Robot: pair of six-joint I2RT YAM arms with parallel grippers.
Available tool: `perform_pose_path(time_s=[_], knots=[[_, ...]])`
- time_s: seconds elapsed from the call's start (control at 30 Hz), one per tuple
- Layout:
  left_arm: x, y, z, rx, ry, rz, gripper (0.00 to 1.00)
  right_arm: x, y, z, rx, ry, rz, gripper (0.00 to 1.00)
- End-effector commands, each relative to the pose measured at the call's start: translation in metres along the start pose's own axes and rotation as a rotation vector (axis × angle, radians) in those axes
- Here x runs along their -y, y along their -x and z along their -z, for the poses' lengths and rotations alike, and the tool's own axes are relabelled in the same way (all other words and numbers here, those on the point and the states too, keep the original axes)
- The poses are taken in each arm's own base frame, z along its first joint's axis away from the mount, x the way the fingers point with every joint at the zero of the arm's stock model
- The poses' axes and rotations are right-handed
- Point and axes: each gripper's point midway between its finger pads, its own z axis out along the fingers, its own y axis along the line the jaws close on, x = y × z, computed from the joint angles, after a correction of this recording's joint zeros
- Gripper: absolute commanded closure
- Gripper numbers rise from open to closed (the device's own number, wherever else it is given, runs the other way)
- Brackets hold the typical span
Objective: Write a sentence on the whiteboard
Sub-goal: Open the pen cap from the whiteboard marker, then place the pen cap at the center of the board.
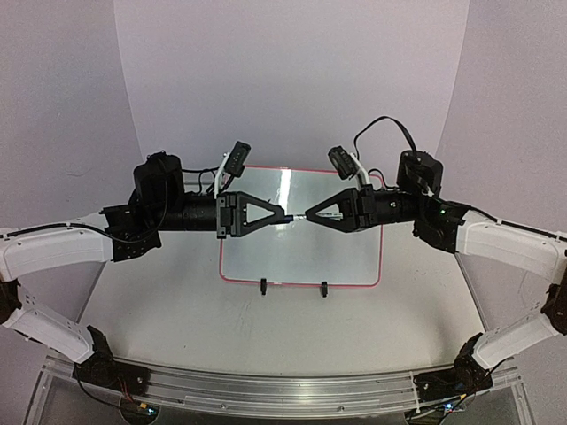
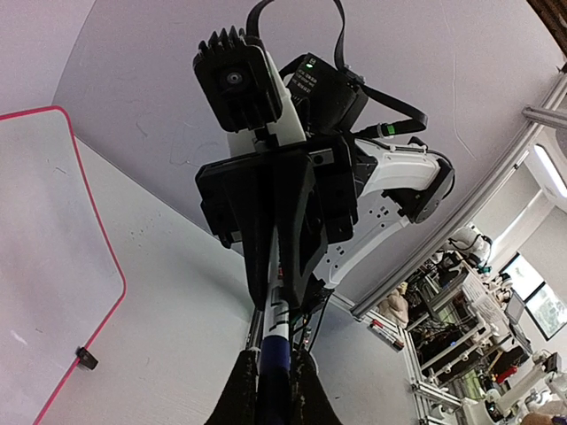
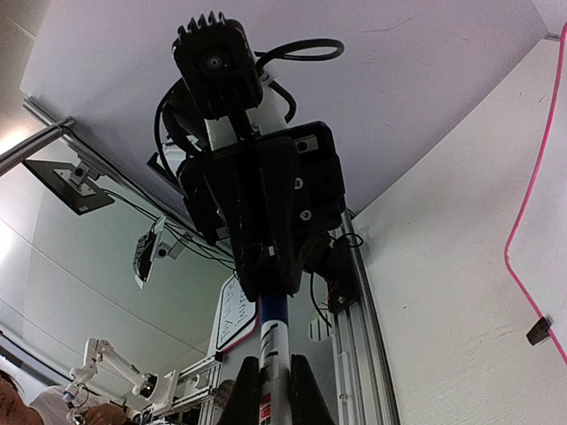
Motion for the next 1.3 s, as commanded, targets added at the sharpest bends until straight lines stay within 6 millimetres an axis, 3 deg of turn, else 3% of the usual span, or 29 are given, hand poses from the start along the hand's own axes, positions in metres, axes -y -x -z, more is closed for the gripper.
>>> perform_pose_path(time_s=[0.0,0.57,0.73,0.8,0.87,0.9,0.93,1.0,1.1,1.27], knots=[[0.009,0.009,0.007,0.040,-0.021,-0.023,1.00,-0.013,0.006,0.004,0.037,0.012,0.048,1.00],[0.015,0.022,0.032,0.098,-0.028,-0.024,1.00,-0.007,0.016,0.030,0.115,-0.047,0.084,1.00],[0.014,0.018,0.042,0.071,-0.002,-0.040,1.00,-0.007,0.018,0.039,0.136,-0.064,0.088,1.00],[0.005,0.011,0.050,0.048,0.072,-0.044,1.00,-0.005,0.018,0.044,0.154,-0.084,0.095,1.00],[-0.027,-0.008,0.063,-0.011,0.267,-0.050,1.00,0.011,0.017,0.053,0.171,-0.213,0.113,1.00],[-0.033,-0.013,0.065,-0.028,0.300,-0.041,1.00,0.011,0.018,0.055,0.179,-0.233,0.120,1.00],[-0.061,-0.036,0.073,-0.099,0.430,-0.002,1.00,0.021,0.020,0.064,0.216,-0.326,0.138,1.00],[-0.086,-0.067,0.077,-0.178,0.514,0.048,1.00,0.025,0.019,0.076,0.249,-0.406,0.160,1.00],[-0.102,-0.106,0.071,-0.229,0.552,0.112,1.00,0.031,0.017,0.093,0.306,-0.497,0.181,1.00],[-0.115,-0.170,0.053,-0.307,0.577,0.171,1.00,0.035,0.007,0.101,0.325,-0.532,0.184,1.00]])
